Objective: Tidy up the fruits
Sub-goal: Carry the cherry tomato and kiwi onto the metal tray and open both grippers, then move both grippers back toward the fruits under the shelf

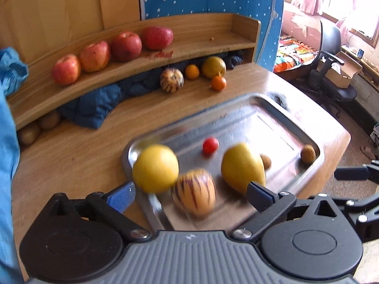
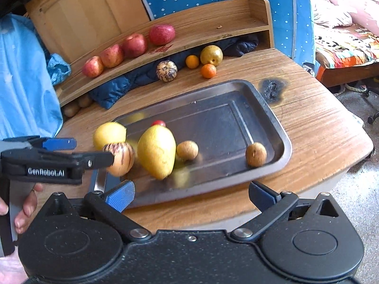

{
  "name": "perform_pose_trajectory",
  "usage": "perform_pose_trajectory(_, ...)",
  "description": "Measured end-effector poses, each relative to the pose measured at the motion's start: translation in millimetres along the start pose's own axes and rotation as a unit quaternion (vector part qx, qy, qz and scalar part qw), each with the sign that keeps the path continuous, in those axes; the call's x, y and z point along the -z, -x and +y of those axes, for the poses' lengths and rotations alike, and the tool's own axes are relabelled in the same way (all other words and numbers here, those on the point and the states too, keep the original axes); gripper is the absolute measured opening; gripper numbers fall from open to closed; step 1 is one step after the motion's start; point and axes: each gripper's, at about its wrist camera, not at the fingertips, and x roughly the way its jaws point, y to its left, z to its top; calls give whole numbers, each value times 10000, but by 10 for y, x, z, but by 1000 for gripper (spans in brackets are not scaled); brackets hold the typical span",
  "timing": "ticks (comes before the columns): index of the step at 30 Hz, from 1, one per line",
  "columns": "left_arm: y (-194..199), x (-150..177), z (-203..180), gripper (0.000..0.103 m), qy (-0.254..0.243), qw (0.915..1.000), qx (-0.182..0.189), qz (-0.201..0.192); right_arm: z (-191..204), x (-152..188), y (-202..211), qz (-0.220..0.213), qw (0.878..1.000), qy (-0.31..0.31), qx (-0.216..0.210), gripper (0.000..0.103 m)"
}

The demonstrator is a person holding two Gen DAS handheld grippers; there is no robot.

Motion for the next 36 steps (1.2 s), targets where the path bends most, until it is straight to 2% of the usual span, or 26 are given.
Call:
perform_pose_trajectory(6, 129, 211, -119, 102, 35, 9998, -71, 164, 1, 146, 154, -74, 9999, 89, -23, 102)
perform_pose_trajectory(14, 231, 248, -353, 102, -133, 9998, -46, 127, -122, 250, 407, -285, 9995, 48, 103, 102)
perform_pose_trajectory(25, 236, 112, -696, 102, -568, 9984, 9, -5, -386, 270, 618, -594, 9976, -225, 279, 102)
perform_pose_trajectory(36, 21, -133, -690, 102, -579, 9983, -95, 24, -523, -7, 414, -571, 9978, -197, 267, 102)
